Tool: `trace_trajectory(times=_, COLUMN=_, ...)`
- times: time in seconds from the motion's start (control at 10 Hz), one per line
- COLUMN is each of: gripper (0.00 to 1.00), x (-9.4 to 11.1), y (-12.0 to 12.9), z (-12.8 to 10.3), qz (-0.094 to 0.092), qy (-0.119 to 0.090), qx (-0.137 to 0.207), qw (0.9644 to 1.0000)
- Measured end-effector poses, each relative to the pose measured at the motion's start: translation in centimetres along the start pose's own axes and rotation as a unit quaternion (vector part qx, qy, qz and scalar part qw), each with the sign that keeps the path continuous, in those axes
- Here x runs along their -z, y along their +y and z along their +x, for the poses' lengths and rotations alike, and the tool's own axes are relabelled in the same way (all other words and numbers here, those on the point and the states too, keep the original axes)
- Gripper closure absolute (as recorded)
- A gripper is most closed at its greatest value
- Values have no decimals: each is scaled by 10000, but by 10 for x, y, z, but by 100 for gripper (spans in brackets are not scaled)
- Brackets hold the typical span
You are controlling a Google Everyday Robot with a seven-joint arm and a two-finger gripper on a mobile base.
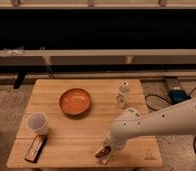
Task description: Place the pepper on the white sponge
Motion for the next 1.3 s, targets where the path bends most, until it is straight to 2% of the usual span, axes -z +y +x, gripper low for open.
trace_trajectory(times=0.1, gripper=20, x=-1, y=-2, z=1, qz=6, qy=0, qx=18, qw=10000)
trace_trajectory(times=0.9, gripper=20, x=-4, y=-5, z=3, qz=-2, qy=-79, qx=66, qw=9999)
trace_trajectory(times=1.1, gripper=20, x=7, y=-5, z=6, qz=-26, qy=-2, qx=100, qw=9999)
trace_trajectory(times=1.2, gripper=20, x=30, y=-7, z=14, qz=-106, qy=105, qx=177, qw=9997)
trace_trajectory(times=1.3, gripper=20, x=45, y=-11, z=26, qz=-125, qy=179, qx=272, qw=9994)
